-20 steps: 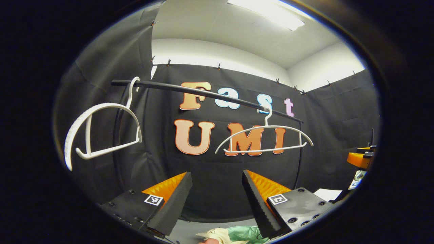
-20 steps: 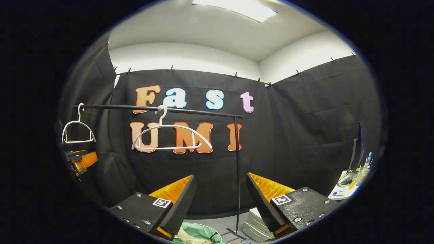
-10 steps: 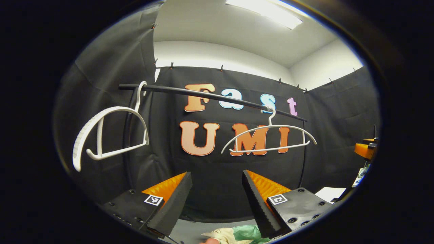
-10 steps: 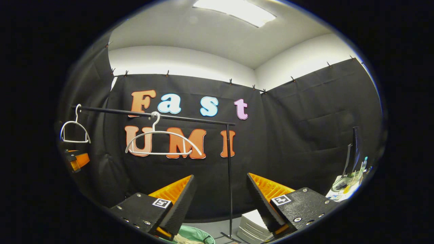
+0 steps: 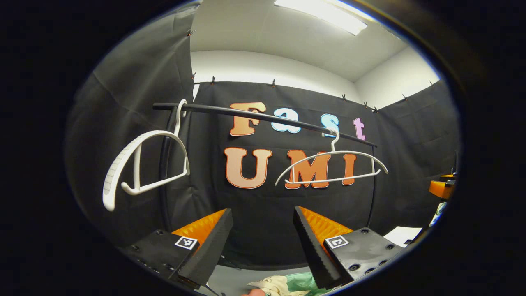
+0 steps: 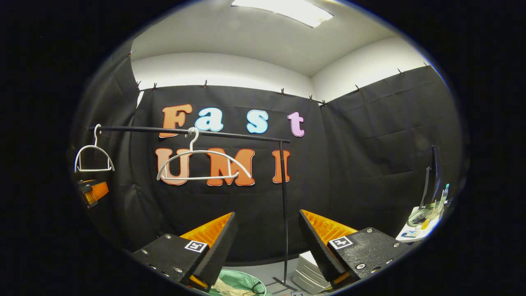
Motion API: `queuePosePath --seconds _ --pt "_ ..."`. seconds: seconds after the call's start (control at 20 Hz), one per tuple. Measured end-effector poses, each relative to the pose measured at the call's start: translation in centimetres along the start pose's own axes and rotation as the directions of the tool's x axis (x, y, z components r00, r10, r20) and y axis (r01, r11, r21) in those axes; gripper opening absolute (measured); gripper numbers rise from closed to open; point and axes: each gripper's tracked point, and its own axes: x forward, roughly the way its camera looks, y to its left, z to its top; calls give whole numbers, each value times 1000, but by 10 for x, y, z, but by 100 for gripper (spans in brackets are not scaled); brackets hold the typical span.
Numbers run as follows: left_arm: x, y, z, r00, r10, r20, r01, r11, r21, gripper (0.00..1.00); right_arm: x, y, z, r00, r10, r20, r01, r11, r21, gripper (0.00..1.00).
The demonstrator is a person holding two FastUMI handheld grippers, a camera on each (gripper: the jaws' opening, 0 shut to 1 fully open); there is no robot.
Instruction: Grasp the clothes on the hanger with both hands and then place them into the laundry hamper below.
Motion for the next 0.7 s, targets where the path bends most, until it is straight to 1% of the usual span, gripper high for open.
queuePosePath --seconds 0.25,0.3,0.4,0.45,0.55,0.6,0.7 --pt "-1 2 2 1000 5 9 -5 1000 3 97 0 3 -1 1000 6 -4 -6 1000 1 92" --pt "0 1 3 1000 2 11 -3 1000 2 100 0 5 -1 1000 9 -4 -9 1000 1 92" --pt "-2 1 3 1000 -4 11 4 1000 -1 94 1 9 -4 1000 16 -10 -16 1000 0 92" --pt "-3 0 3 1000 -7 13 7 1000 -5 97 0 11 -5 1000 18 -13 -18 1000 -2 92" --pt "-2 1 4 1000 -6 16 6 1000 -11 97 1 14 -6 1000 24 -20 -24 1000 -2 92" --pt "-2 1 3 1000 -4 16 4 1000 -12 94 1 15 -6 999 28 -22 -28 1000 0 92" --pt "-4 3 1 1000 0 11 0 1000 -14 94 2 17 -7 999 35 -26 -35 999 0 92"
